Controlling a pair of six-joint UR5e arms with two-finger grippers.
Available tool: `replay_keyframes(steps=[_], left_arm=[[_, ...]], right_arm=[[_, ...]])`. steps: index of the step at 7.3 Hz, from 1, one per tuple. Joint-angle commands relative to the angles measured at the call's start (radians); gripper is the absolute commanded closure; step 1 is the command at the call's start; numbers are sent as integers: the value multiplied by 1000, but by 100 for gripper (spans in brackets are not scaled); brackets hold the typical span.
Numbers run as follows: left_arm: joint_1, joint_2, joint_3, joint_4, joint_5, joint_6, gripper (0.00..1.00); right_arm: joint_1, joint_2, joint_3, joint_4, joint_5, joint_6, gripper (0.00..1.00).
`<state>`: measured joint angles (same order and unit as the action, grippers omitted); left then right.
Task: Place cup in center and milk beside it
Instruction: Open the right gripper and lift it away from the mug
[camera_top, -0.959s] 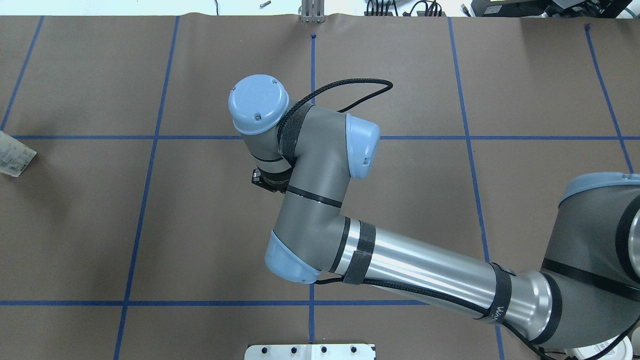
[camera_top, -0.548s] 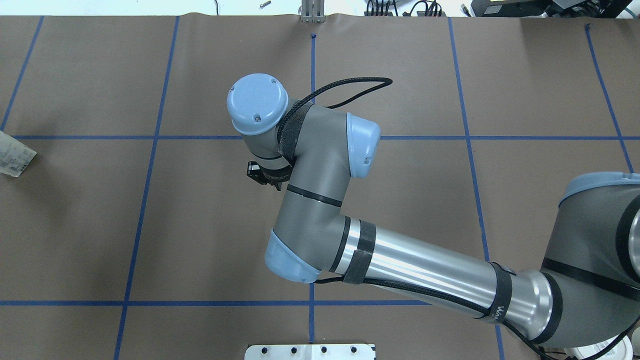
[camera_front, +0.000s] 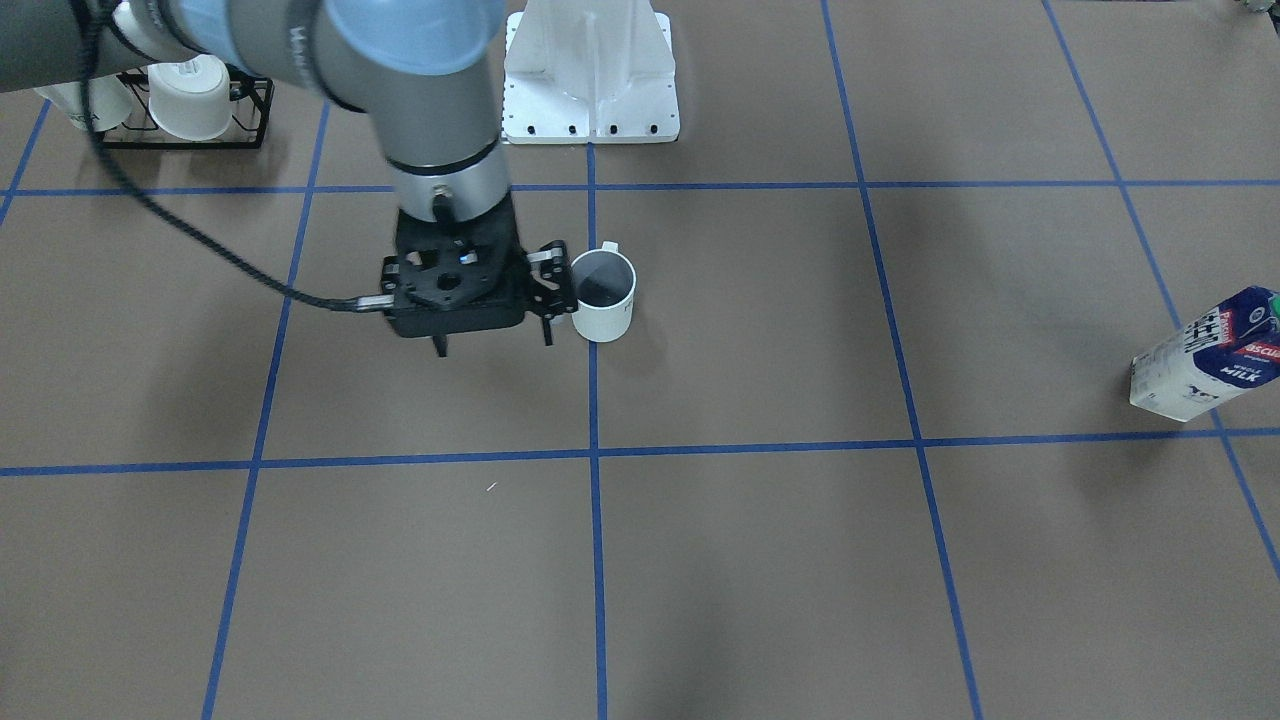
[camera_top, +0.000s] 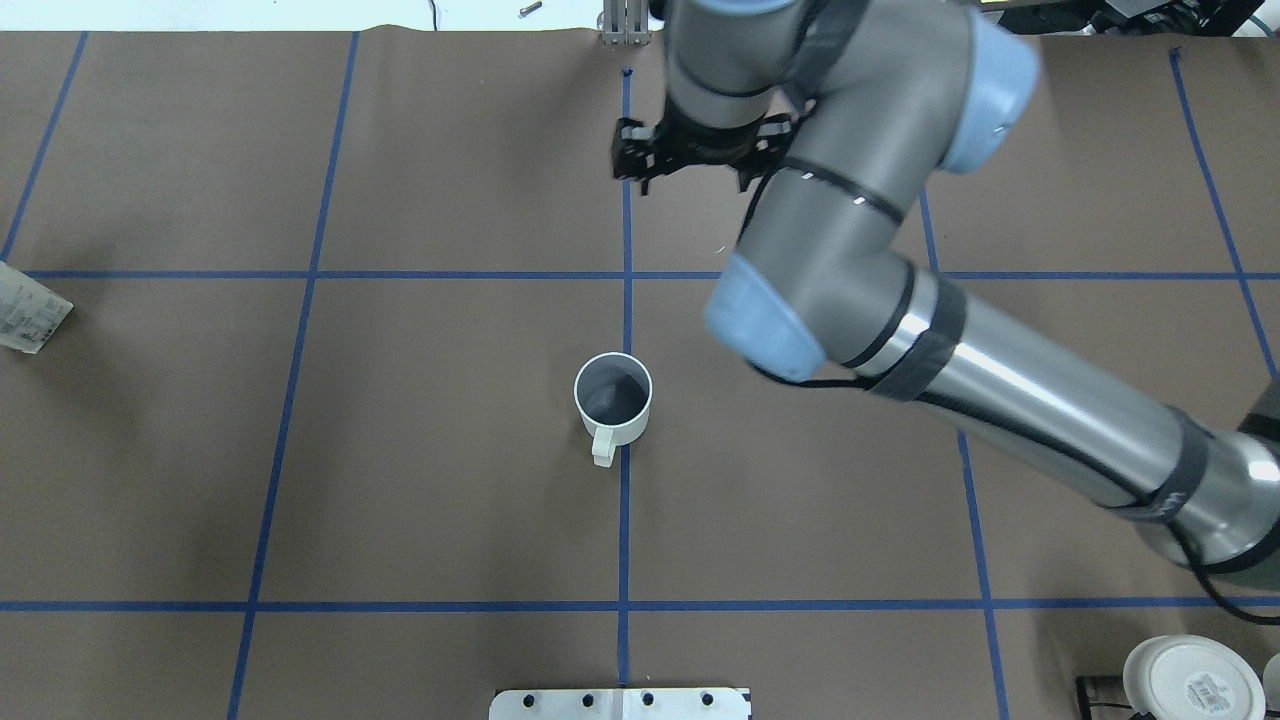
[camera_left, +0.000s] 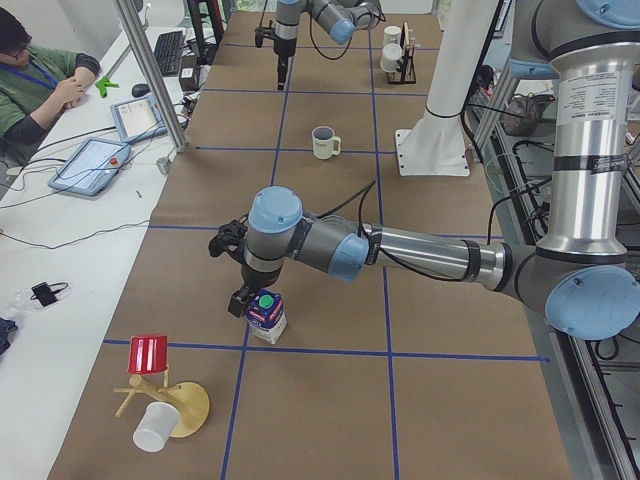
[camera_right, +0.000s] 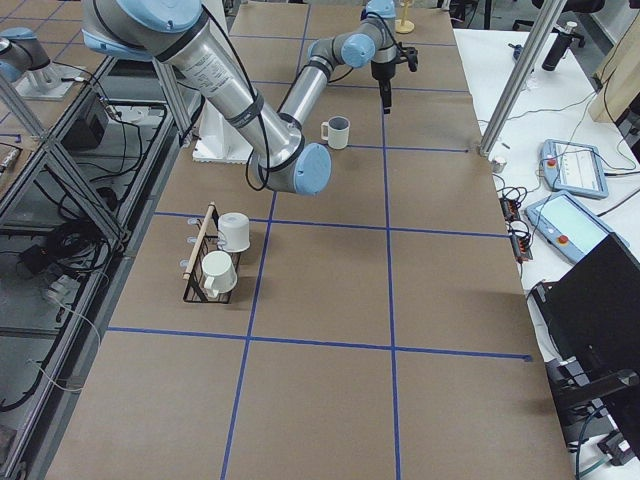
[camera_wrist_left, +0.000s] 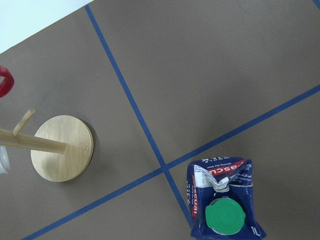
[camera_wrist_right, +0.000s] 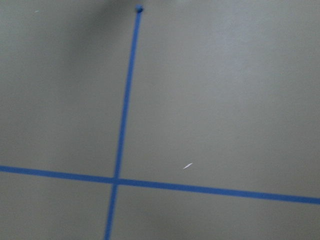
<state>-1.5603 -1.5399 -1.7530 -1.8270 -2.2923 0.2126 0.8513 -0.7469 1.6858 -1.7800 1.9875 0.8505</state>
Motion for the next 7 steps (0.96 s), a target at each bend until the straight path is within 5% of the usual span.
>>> replay_keyframes(steps=[1,4,7], left_arm=[[0,-3,1,-40,-3,-4,1],[2,-8,4,-43,-3,-4,1],[2,0,4,-44,-3,-10,1]], right_arm=[[290,-225,15,-4,157,-472,0],[535,-479,-12,-1,226,-802,0],[627,-763,-1,8,208,-881,0]])
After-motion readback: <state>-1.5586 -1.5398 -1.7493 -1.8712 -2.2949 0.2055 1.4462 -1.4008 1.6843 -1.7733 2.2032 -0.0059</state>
